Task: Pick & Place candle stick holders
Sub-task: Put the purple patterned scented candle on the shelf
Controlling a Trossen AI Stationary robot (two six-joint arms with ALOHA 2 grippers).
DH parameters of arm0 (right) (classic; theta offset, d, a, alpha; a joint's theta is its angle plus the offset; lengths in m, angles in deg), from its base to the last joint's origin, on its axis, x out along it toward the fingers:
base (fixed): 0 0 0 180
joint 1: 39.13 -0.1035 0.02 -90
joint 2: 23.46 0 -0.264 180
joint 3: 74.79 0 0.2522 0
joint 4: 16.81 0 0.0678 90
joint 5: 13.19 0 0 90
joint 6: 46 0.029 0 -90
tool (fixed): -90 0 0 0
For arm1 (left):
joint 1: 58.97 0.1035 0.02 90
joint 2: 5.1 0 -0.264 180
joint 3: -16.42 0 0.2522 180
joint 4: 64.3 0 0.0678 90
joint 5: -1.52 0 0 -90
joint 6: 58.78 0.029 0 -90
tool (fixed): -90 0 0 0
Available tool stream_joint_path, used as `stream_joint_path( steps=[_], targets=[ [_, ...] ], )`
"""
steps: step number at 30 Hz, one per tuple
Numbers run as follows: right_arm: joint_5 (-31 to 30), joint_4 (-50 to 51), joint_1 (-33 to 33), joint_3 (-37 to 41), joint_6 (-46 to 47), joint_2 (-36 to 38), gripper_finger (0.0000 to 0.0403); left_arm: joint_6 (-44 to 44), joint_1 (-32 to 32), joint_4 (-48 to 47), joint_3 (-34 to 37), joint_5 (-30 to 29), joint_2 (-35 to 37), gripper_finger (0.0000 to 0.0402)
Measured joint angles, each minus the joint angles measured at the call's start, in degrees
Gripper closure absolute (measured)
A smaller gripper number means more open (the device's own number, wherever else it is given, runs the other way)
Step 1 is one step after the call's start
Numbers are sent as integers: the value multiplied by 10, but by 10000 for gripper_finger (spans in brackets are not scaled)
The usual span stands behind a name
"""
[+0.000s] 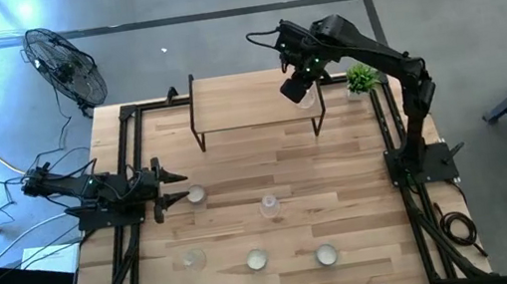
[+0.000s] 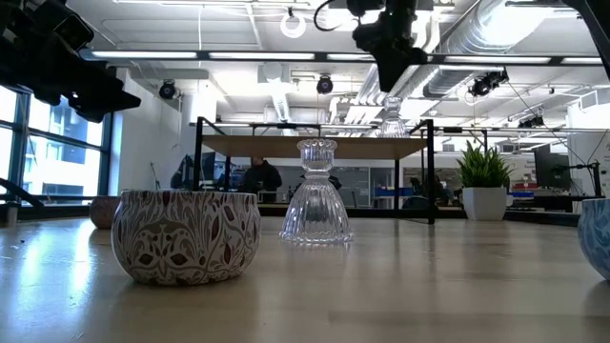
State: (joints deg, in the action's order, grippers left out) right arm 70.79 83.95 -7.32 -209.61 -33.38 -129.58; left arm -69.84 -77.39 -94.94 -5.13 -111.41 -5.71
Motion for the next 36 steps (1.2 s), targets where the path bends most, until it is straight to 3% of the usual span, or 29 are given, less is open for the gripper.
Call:
stream_joint_path(
  steps=[6,13,19,23,29,36],
  targets=[
    [8,26,0,-49,5,0,363,0,0,0,0,0,0,183],
    [112,25,-21,-104,4,7,365,-15,0,0,0,0,0,183],
    [204,9,-80,-132,0,8,367,-15,0,-1,0,0,0,183],
    [234,-32,-139,-130,-23,8,366,-15,0,-1,0,1,0,183],
    [150,-100,-245,-119,-41,9,371,-15,0,-1,0,4,0,183],
    [3,-149,-351,-37,-8,9,372,-58,0,-7,0,68,0,183]
  ],
)
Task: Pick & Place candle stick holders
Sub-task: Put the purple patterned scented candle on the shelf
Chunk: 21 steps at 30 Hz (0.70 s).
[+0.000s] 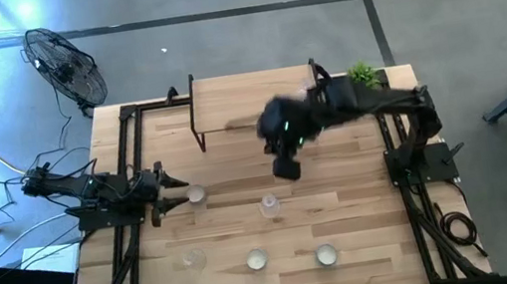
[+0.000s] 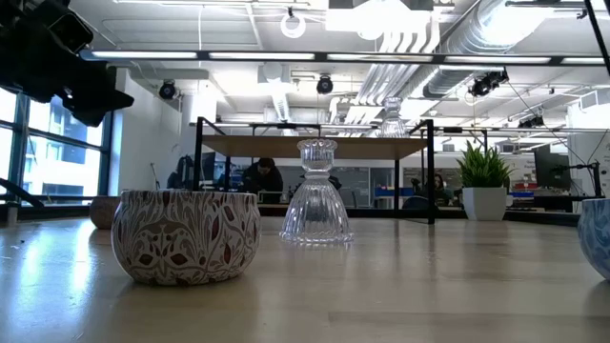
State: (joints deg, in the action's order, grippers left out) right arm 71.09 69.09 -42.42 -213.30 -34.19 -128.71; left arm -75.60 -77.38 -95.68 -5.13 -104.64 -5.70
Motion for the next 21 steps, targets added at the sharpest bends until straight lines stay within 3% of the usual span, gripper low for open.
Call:
stream_joint_path(
  steps=[4,8,15,21],
  targets=[
    [-62,-46,-42,82,20,-1,377,-42,0,-30,0,13,0,183],
    [-76,-121,-61,154,32,-2,382,-74,0,-40,-1,-11,0,183],
    [-50,-261,-65,223,35,-1,395,-55,0,-43,-1,-17,0,183],
    [-9,-305,-68,250,58,-1,401,-54,0,-54,-2,-16,0,174]
  ],
)
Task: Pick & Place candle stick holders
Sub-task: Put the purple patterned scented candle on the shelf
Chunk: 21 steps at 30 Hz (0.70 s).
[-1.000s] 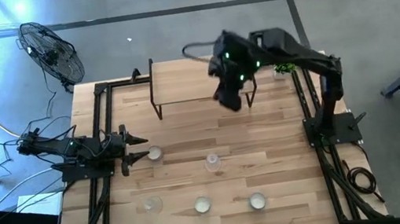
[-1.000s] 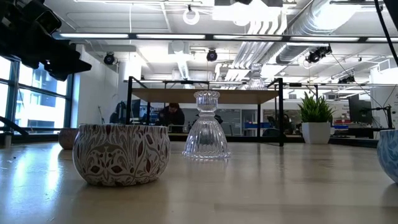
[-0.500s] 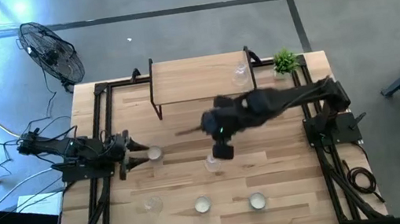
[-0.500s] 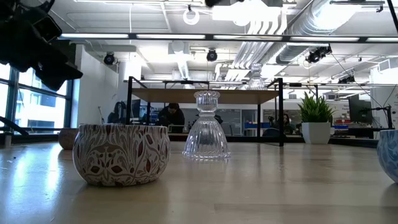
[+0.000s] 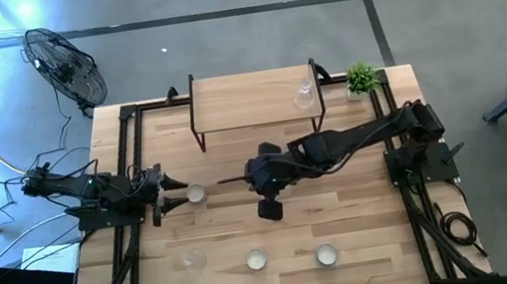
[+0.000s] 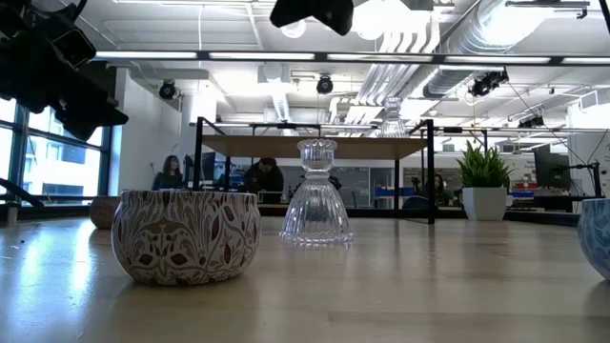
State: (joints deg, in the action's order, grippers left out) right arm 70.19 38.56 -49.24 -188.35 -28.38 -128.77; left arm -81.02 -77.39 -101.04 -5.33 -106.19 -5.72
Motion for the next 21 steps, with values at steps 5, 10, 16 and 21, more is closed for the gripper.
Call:
stream_joint_path(
  steps=[5,10,16,21],
  targets=[
    [-6,-7,-16,4,4,0,401,20,0,-1,0,-9,0,104],
    [-15,-25,-32,4,3,0,400,40,0,-2,0,2,0,14],
    [-47,-26,-43,4,-13,0,402,116,0,-4,0,16,0,34],
    [-91,-25,-46,4,-26,0,401,175,0,-5,0,15,0,43]
  ],
)
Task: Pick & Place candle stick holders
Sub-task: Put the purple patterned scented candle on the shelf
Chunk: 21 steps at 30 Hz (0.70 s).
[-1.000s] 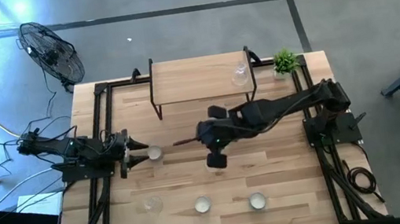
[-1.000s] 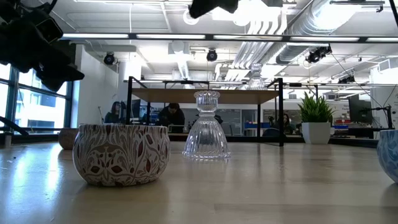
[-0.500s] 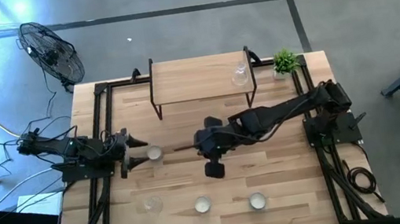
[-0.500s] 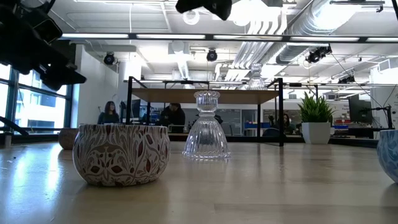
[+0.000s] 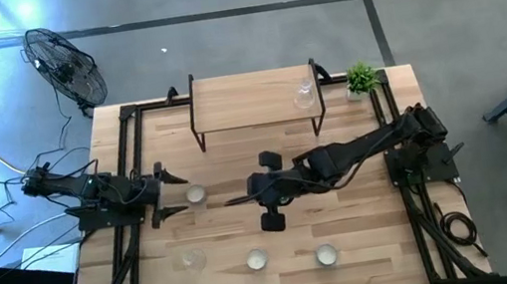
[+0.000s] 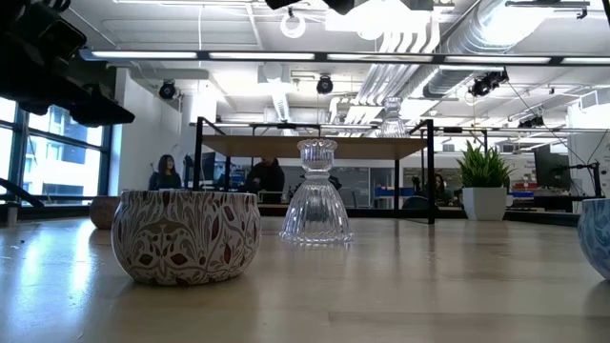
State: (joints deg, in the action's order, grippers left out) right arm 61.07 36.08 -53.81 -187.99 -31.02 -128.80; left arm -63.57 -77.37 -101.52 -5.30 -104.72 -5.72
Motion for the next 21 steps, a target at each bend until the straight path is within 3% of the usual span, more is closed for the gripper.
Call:
stream_joint_path(
  steps=[10,15,21],
  targets=[
    [-3,0,-1,0,0,0,402,-47,0,5,1,-93,-50,43],
    [-3,4,-6,0,0,0,400,-87,0,5,1,-90,-103,43],
    [-3,6,-15,0,0,0,400,-75,0,5,1,-90,-194,43]
  ],
)
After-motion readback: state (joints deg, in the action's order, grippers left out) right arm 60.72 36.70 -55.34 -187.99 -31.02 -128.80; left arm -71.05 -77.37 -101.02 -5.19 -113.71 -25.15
